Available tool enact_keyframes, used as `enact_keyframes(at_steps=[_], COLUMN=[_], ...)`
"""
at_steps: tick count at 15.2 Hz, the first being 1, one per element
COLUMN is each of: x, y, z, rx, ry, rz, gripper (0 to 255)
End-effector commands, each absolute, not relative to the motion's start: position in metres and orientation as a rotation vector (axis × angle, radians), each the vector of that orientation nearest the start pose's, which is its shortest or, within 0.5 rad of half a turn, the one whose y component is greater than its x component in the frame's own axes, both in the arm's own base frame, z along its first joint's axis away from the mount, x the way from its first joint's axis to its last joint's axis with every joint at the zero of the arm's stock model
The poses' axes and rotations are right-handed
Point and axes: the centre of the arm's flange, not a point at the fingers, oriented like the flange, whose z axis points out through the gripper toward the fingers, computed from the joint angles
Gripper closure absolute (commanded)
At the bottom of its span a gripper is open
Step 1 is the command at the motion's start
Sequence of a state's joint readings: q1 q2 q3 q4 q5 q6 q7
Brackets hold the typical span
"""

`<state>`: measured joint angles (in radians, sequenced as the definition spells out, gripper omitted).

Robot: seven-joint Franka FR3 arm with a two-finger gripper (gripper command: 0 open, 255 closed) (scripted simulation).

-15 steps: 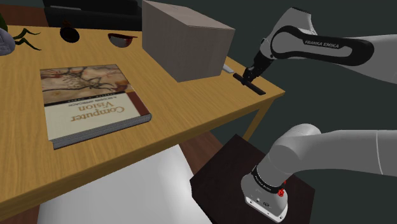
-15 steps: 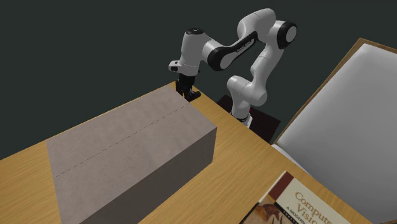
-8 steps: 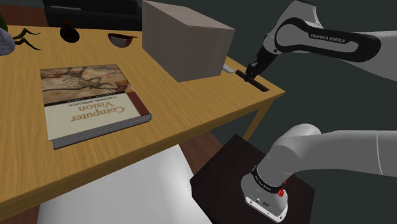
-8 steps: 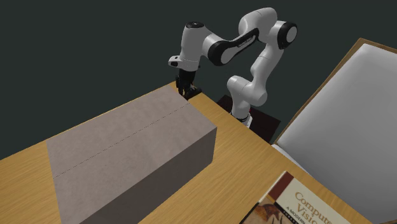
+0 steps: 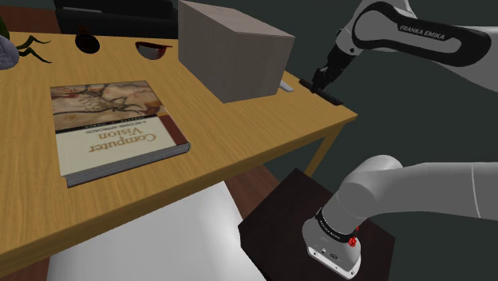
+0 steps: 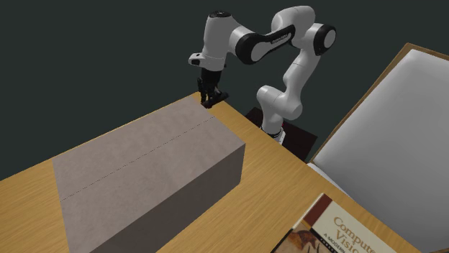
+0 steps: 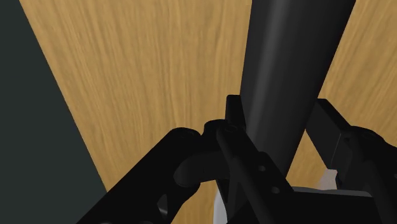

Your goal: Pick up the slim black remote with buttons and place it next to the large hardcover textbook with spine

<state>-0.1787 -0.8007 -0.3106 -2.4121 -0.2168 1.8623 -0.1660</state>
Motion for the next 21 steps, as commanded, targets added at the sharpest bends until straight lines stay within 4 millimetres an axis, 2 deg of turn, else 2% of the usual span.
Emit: enact_keyframes(at_steps=[1, 6, 21], x=[0.281, 0.281, 0.412], y=[-0.198, -0.198, -0.049], z=[0.592, 0.616, 0.616], rx=[-3.16, -3.16, -3.16], ry=[0.347, 0.347, 0.347], rz=[-0.352, -0.352, -0.352], gripper=[255, 255, 255])
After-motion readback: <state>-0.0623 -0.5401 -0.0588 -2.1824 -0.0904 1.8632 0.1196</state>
